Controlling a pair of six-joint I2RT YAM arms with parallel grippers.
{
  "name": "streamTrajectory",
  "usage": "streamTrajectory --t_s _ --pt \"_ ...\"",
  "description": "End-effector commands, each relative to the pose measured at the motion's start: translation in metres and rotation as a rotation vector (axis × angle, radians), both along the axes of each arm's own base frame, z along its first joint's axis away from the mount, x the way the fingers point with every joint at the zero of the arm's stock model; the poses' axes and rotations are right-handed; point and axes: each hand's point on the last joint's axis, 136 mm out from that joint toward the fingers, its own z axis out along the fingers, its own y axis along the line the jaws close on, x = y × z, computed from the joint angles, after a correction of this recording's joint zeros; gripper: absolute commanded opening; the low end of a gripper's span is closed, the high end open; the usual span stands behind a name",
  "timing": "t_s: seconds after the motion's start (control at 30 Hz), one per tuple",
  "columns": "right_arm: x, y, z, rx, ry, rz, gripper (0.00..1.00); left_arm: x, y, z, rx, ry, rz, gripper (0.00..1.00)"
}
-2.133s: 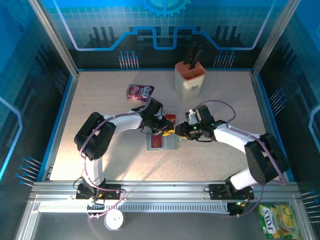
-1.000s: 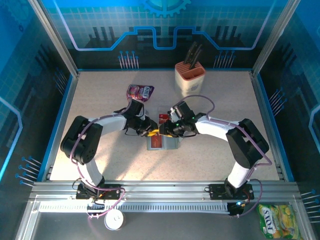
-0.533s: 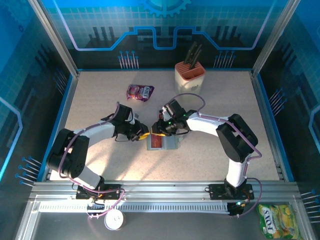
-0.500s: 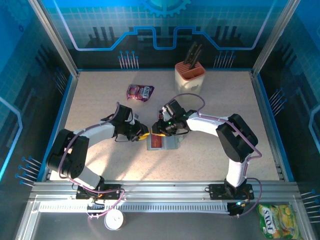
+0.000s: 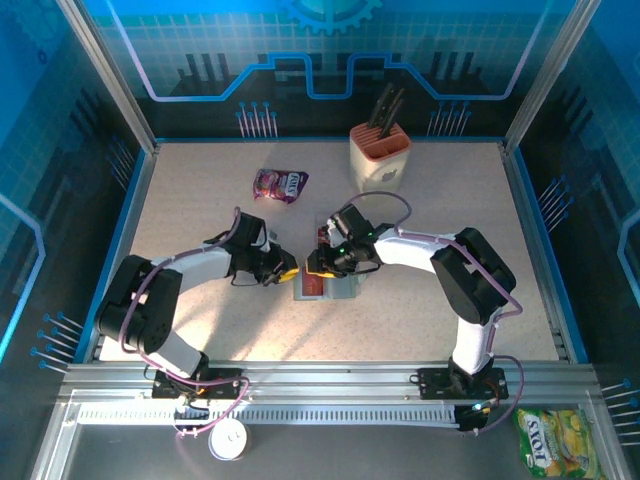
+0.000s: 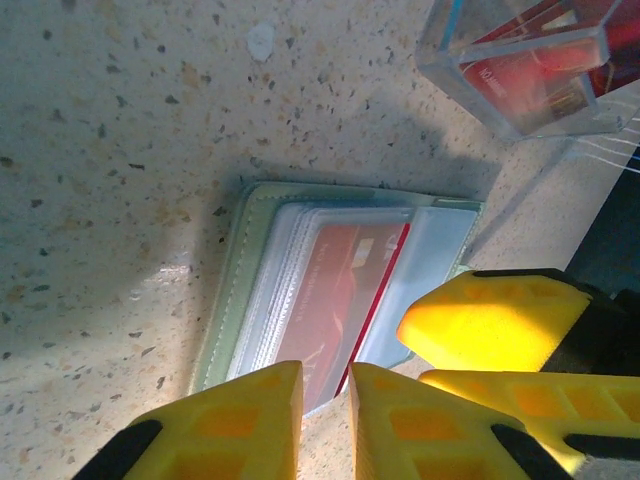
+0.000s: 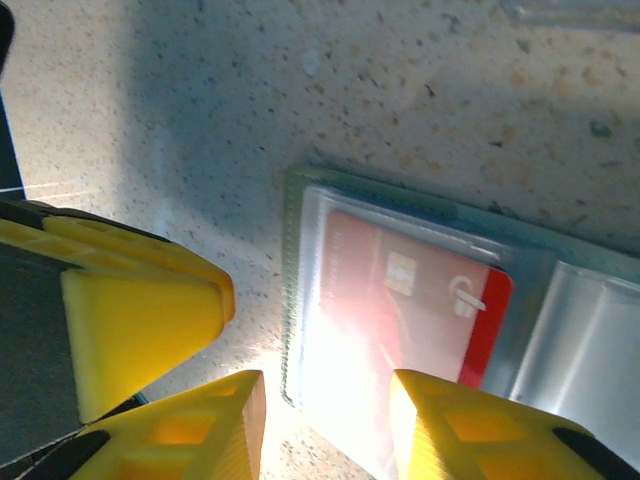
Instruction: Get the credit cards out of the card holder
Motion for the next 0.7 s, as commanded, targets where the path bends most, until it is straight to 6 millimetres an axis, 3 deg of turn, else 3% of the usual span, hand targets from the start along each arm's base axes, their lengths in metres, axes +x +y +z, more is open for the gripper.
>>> streamTrajectory --t_s 0.0,0.23,0.67 --pt "-0.003 -0.004 0.0 0.013 0.011 -0.002 0.39 0.002 -0.012 0.004 -0.028 0.001 -0.019 0.19" --pt "-0.006 -0.01 -0.005 0.009 0.019 -0.01 0.39 -0.006 -0.022 -0.006 -0.022 0.023 -0.038 0.17" --pt "-0.007 -0.01 -0.011 0.018 0.036 -0.015 0.38 -0.012 -0.018 -0.023 0.019 0.066 -0.044 0.08"
